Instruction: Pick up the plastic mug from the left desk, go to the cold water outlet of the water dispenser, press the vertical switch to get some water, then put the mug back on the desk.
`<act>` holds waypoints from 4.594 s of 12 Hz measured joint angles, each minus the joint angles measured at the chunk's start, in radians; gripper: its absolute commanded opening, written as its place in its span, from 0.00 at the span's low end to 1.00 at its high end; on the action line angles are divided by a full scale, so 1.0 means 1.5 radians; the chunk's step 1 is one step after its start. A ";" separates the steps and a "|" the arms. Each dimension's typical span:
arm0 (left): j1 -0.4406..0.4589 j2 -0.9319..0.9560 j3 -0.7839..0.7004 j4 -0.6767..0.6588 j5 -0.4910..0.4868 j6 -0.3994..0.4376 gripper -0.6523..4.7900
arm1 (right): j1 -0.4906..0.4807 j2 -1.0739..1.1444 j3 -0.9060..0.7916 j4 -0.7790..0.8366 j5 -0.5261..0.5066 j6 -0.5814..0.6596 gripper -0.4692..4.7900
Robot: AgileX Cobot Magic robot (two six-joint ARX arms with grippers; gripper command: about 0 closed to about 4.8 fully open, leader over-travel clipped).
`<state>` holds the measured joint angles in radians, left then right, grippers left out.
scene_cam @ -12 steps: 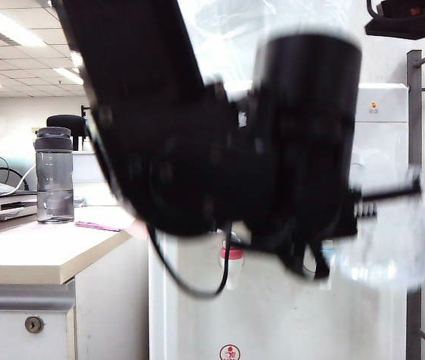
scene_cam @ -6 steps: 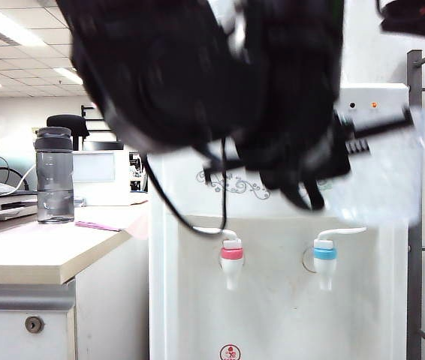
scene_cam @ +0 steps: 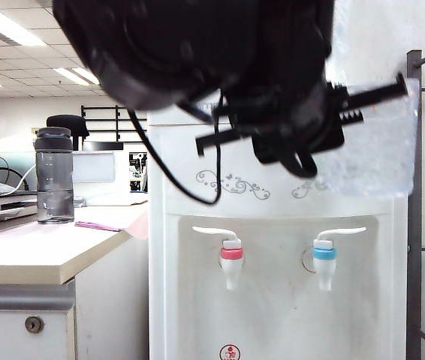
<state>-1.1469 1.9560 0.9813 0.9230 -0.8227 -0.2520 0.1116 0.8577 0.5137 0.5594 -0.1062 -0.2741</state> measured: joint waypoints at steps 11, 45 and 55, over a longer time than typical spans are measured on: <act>-0.010 -0.131 0.000 -0.074 -0.010 0.013 0.11 | -0.038 -0.040 0.000 -0.013 -0.018 0.080 0.09; 0.447 -0.436 -0.011 -0.299 -0.003 0.048 0.11 | 0.071 -0.275 -0.001 -0.402 -0.298 0.165 0.09; 0.502 -0.306 -0.179 -0.098 -0.023 0.032 0.11 | 0.070 -0.275 -0.001 -0.402 -0.298 0.165 0.09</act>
<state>-0.3935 1.4975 0.7135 0.7761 -0.8570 -0.2035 0.2169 0.4450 0.5129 -0.0437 -0.5533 -0.0265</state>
